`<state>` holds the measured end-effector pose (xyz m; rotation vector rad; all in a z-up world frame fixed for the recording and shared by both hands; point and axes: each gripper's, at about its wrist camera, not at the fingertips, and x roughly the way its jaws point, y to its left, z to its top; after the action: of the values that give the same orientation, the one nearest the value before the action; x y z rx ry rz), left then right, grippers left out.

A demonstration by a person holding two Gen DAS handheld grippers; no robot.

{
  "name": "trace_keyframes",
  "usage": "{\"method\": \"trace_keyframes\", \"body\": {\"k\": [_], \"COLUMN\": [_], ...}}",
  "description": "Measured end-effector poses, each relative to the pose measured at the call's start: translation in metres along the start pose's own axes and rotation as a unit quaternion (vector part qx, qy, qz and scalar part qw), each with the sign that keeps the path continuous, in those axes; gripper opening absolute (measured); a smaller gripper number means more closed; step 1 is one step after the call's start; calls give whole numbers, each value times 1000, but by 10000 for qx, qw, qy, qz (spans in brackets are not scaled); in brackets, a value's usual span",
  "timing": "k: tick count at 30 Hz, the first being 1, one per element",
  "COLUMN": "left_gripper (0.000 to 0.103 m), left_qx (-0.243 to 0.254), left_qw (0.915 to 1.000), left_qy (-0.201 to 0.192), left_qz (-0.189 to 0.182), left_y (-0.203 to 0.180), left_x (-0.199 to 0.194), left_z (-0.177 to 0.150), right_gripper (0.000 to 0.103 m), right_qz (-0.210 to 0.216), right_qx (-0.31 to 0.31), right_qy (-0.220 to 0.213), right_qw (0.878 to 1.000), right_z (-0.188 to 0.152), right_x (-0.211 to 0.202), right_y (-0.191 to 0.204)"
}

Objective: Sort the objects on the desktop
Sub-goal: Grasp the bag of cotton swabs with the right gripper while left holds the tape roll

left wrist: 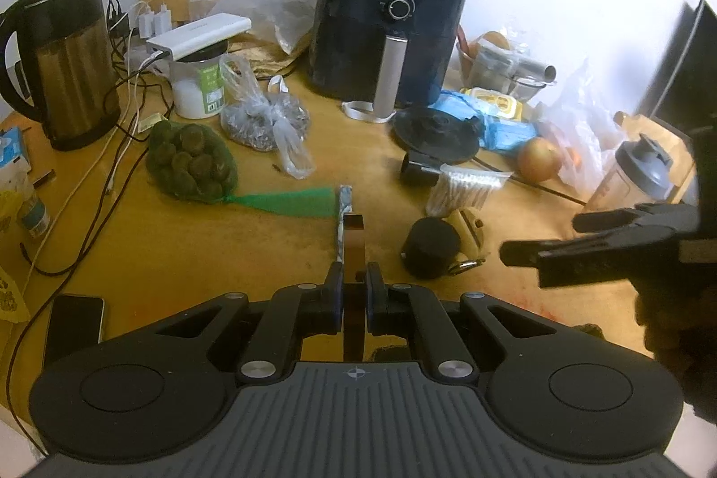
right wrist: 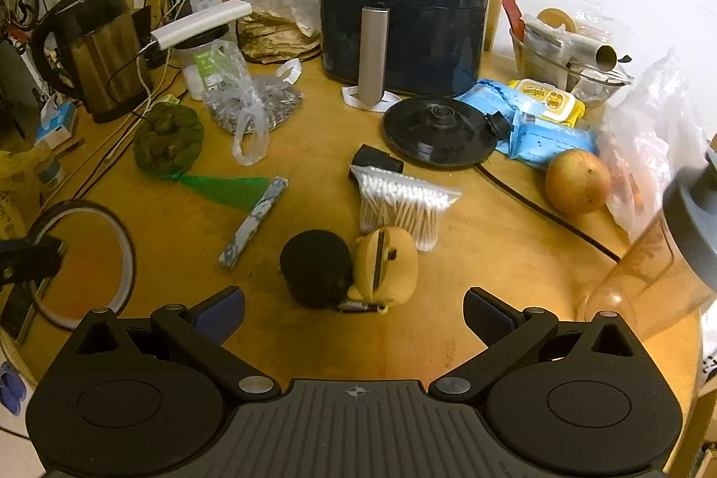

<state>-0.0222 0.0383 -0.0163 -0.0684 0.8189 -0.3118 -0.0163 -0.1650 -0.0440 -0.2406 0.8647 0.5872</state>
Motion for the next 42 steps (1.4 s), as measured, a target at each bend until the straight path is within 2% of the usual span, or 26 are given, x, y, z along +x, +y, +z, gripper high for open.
{"method": "trace_keyframes", "body": {"k": [15, 27, 33, 37, 42], "left_gripper": [10, 10, 10, 10, 10], "left_qx": [-313, -470, -505, -511, -490], "left_qw": [9990, 9980, 9977, 9977, 9979], "left_qy": [71, 156, 189, 199, 201], "left_qz": [314, 402, 411, 394, 369], "left_y": [14, 20, 20, 19, 18], "left_x": [1, 1, 4, 5, 6], "left_z": [1, -1, -1, -1, 0], "right_gripper": [103, 102, 89, 69, 64], "right_qz": [-595, -777, -858, -901, -931], "right_qx": [333, 687, 847, 908, 900], "right_qy": [-20, -114, -75, -120, -230], "right_qw": [9977, 9945, 9927, 9917, 9913], "right_z": [28, 41, 42, 41, 40], "right_x": [71, 112, 123, 124, 121], "right_y": [-2, -11, -16, -19, -20]}}
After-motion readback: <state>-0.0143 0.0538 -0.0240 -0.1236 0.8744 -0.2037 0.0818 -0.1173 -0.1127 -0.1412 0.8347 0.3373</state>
